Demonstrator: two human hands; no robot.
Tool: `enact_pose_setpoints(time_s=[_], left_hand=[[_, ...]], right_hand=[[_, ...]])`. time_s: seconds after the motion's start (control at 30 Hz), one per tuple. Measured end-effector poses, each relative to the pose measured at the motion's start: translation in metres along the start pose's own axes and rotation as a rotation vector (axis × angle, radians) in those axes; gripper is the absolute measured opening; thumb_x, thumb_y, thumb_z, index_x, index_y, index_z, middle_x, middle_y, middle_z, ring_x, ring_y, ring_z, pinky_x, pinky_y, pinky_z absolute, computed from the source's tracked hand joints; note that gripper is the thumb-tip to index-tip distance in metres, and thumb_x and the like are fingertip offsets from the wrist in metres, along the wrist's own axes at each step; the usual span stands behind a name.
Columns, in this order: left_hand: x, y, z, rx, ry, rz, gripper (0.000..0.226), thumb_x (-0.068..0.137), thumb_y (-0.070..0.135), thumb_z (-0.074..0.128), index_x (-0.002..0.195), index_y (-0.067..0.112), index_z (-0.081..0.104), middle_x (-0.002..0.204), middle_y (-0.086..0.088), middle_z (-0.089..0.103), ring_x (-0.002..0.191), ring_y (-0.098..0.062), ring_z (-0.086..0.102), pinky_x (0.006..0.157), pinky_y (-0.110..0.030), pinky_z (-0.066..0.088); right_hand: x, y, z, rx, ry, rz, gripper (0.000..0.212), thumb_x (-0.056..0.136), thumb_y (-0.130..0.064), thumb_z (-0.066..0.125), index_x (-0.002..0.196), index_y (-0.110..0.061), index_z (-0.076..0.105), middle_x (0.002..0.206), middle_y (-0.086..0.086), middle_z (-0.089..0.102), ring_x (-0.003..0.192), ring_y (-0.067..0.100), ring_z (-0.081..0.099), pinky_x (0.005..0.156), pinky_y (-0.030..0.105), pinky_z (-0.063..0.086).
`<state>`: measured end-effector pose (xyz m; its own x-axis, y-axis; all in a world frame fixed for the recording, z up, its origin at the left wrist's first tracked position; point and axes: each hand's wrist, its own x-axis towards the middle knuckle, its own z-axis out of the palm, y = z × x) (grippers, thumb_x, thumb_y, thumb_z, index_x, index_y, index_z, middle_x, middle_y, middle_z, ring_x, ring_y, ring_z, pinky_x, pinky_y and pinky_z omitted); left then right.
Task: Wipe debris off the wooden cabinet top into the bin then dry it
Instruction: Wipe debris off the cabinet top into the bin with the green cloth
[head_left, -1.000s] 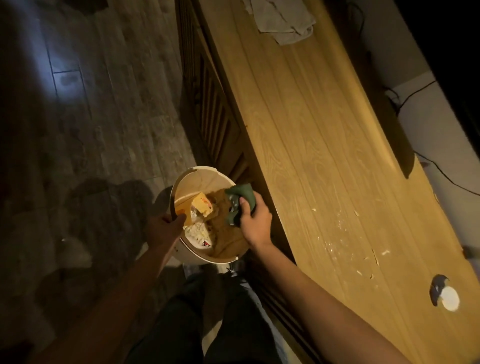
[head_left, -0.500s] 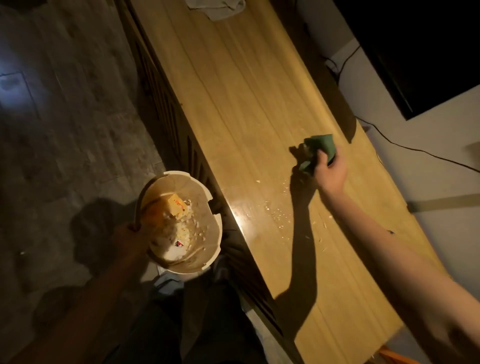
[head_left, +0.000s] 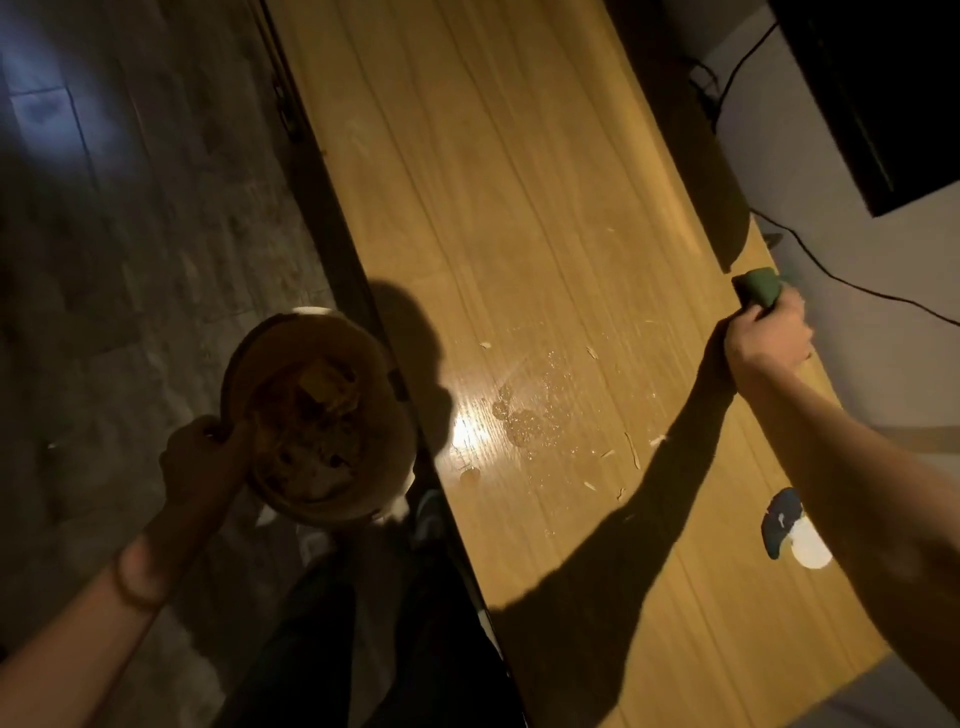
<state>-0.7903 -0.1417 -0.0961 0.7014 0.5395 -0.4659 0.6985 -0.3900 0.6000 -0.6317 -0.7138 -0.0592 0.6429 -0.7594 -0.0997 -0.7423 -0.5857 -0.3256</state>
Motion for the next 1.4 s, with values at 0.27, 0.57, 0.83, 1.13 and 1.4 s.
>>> enact_pose_setpoints(time_s=[0.27, 0.57, 0.83, 1.13, 1.4], left_hand=[[0.004, 0.002, 0.004, -0.028, -0.025, -0.049, 0.039, 0.086, 0.041, 0.068, 0.081, 0.002, 0.067, 0.081, -0.019, 0.068, 0.081, -0.038, 0.065, 0.072, -0.041, 0.051], [0.0, 0.006, -0.012, 0.075, -0.038, -0.033, 0.043, 0.083, 0.059, 0.069, 0.062, 0.025, 0.052, 0.069, -0.003, 0.06, 0.072, -0.028, 0.059, 0.07, -0.038, 0.049], [-0.017, 0.004, -0.018, -0.014, -0.135, -0.065, 0.04, 0.089, 0.044, 0.071, 0.065, 0.016, 0.057, 0.068, -0.007, 0.063, 0.068, -0.027, 0.062, 0.067, -0.036, 0.049], [-0.018, -0.006, -0.006, -0.026, -0.098, -0.105, 0.036, 0.094, 0.033, 0.068, 0.064, 0.027, 0.049, 0.062, 0.008, 0.051, 0.058, -0.012, 0.049, 0.052, -0.025, 0.033], [-0.014, -0.005, 0.007, 0.022, 0.027, -0.131, 0.047, 0.088, 0.035, 0.075, 0.054, 0.013, 0.05, 0.056, -0.005, 0.049, 0.055, -0.025, 0.048, 0.062, -0.037, 0.04]], right_hand=[[-0.145, -0.072, 0.038, 0.052, -0.009, -0.372, 0.041, 0.098, -0.026, 0.052, 0.138, -0.033, 0.043, 0.146, -0.002, 0.055, 0.116, 0.03, 0.064, 0.094, 0.05, 0.054], [-0.329, -0.119, 0.08, 0.139, -0.218, -0.605, 0.057, 0.095, -0.013, 0.063, 0.147, -0.03, 0.05, 0.16, -0.005, 0.041, 0.141, 0.028, 0.049, 0.106, 0.051, 0.052], [-0.429, -0.113, 0.096, 0.293, -0.78, -0.606, 0.071, 0.089, -0.005, 0.075, 0.151, -0.026, 0.047, 0.157, -0.003, 0.047, 0.147, 0.015, 0.04, 0.125, 0.03, 0.028], [-0.298, -0.112, 0.018, 0.602, -0.472, -0.51, 0.031, 0.104, -0.008, 0.054, 0.134, -0.002, 0.061, 0.104, -0.014, 0.067, 0.09, -0.022, 0.058, 0.078, 0.001, 0.043], [-0.053, -0.083, -0.014, 0.237, -0.086, -0.299, 0.041, 0.107, -0.019, 0.046, 0.148, -0.018, 0.047, 0.145, 0.005, 0.056, 0.135, 0.022, 0.051, 0.117, 0.037, 0.038]])
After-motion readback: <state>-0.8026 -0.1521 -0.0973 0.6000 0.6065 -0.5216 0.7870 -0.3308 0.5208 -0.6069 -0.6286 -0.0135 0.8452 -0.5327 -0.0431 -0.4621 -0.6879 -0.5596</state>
